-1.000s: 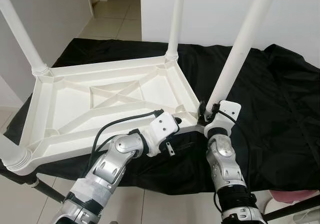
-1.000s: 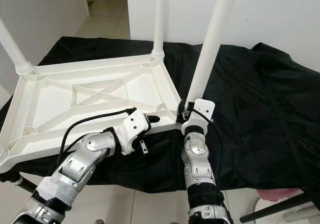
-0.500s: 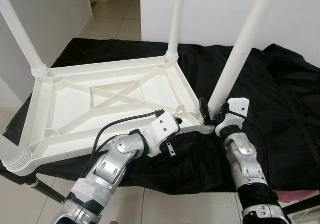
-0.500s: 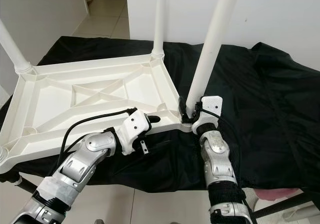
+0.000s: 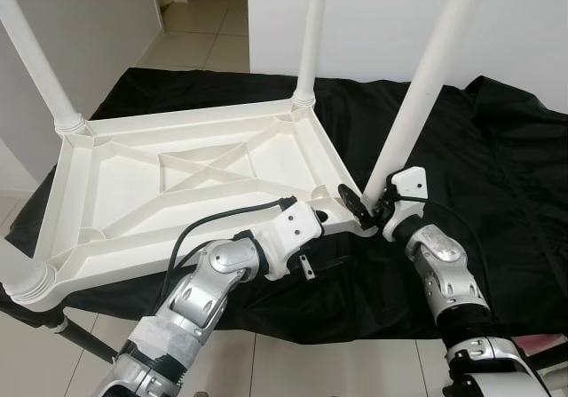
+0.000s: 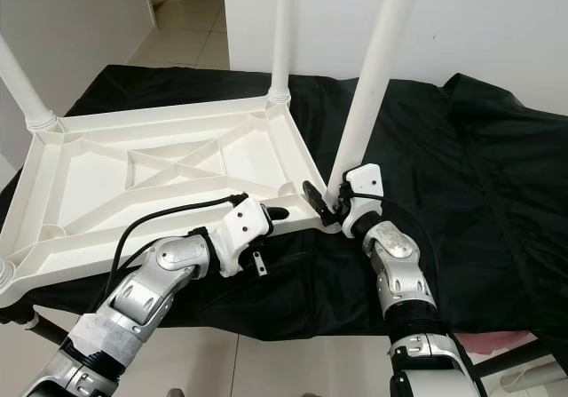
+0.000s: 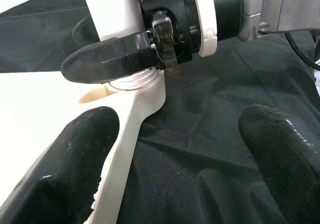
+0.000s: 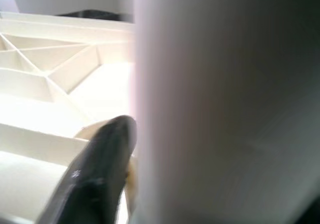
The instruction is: Building children table
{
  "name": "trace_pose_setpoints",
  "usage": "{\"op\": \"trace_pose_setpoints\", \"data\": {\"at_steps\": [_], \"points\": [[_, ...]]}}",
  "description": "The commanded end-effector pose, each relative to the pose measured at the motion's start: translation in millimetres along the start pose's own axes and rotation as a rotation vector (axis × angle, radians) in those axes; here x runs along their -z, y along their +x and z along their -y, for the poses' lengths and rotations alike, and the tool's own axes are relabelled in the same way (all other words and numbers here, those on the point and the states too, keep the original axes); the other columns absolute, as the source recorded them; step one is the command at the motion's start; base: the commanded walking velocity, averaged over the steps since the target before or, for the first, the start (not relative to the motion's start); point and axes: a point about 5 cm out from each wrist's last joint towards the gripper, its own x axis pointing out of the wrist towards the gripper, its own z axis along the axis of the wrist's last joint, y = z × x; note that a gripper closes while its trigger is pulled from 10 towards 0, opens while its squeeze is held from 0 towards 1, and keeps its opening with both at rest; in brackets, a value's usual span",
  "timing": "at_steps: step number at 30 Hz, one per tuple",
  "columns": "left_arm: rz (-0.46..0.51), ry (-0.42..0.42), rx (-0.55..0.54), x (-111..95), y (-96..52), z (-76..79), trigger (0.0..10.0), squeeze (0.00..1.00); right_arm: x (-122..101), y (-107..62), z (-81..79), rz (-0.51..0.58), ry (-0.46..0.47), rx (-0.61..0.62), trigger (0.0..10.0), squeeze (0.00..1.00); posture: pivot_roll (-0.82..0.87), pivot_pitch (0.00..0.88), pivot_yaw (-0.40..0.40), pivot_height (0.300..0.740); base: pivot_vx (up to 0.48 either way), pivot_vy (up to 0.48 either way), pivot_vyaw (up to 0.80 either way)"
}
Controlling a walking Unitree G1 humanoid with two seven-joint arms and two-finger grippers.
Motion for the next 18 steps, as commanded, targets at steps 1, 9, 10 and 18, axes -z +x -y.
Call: {"op": "trace_pose_setpoints", "data": {"at_steps": [1,9,10,18], "points": [[-0.010,0.022,0.013,0,0.8,-0.5,10.0,0.00,2,2.4,-0.2,-0.008,0.023,-0.025,0.0,0.00,-0.02,0.000,-0.026,0.740,0.000,0.000,0.00],[-0.010,0.019,0.012,1,0.5,0.7,10.0,0.00,11,-1.1,1.6,-0.041,0.053,-0.019,3.3,0.00,-0.02,0.000,-0.030,0.740,0.000,0.000,0.00],[-0.011,0.019,0.013,1,0.5,1.1,10.0,0.00,14,-2.2,1.2,-0.050,0.051,-0.020,3.3,0.00,-0.02,0.000,-0.030,0.740,0.000,0.000,0.00],[-0.007,0.021,0.010,0,1.9,-0.9,10.0,0.00,7,-1.0,0.2,0.019,0.102,0.042,10.0,0.00,-0.03,0.000,-0.024,0.740,0.000,0.000,0.00]]}}
